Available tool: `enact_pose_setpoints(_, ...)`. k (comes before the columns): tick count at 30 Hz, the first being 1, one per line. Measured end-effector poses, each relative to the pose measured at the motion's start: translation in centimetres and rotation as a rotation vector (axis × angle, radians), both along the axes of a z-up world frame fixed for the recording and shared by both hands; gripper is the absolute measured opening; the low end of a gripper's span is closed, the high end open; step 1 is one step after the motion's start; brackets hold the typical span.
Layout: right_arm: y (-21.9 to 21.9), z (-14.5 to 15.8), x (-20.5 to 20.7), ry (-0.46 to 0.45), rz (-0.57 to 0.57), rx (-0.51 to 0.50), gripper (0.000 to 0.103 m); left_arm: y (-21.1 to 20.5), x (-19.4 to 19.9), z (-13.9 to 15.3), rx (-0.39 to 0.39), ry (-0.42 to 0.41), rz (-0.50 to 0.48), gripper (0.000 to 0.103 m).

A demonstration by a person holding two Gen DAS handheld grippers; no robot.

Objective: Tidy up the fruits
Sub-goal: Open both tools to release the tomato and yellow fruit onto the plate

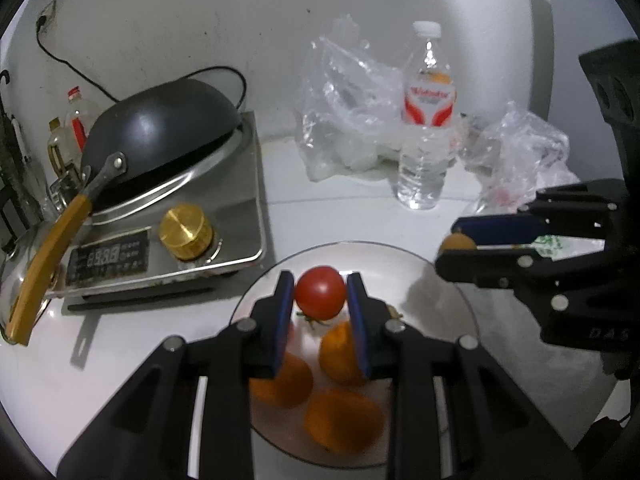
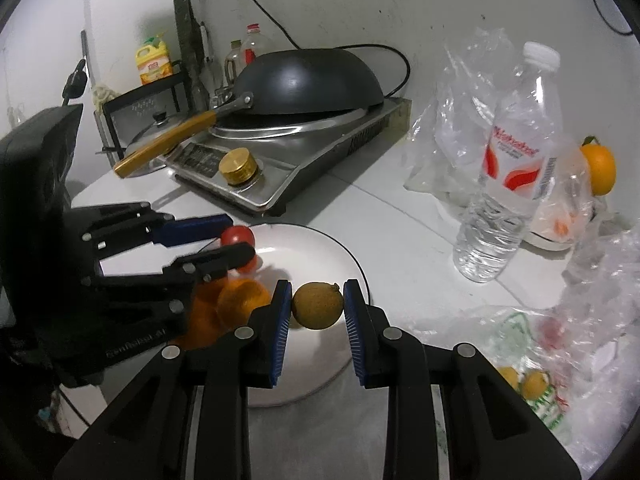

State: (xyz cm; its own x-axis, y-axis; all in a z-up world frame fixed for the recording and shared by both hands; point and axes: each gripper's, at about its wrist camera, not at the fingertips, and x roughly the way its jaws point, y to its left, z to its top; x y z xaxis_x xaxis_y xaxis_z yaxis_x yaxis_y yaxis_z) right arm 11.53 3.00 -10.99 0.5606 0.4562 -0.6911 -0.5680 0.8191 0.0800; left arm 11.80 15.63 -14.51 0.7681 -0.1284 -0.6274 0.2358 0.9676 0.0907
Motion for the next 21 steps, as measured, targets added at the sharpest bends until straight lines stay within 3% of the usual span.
enact_pose_setpoints(11,2.1,-2.7,4.1,0.067,0.018,-0.004,0.028,0.2,3.5,-2.3,0.01,0.075,0.007,0.028)
enact_pose_setpoints(21,2.6,-4.5,5.6,0.117,0.025,-0.007,0.029,0.8,4.2,-3.2,0.004,0.12,0.044,0.029)
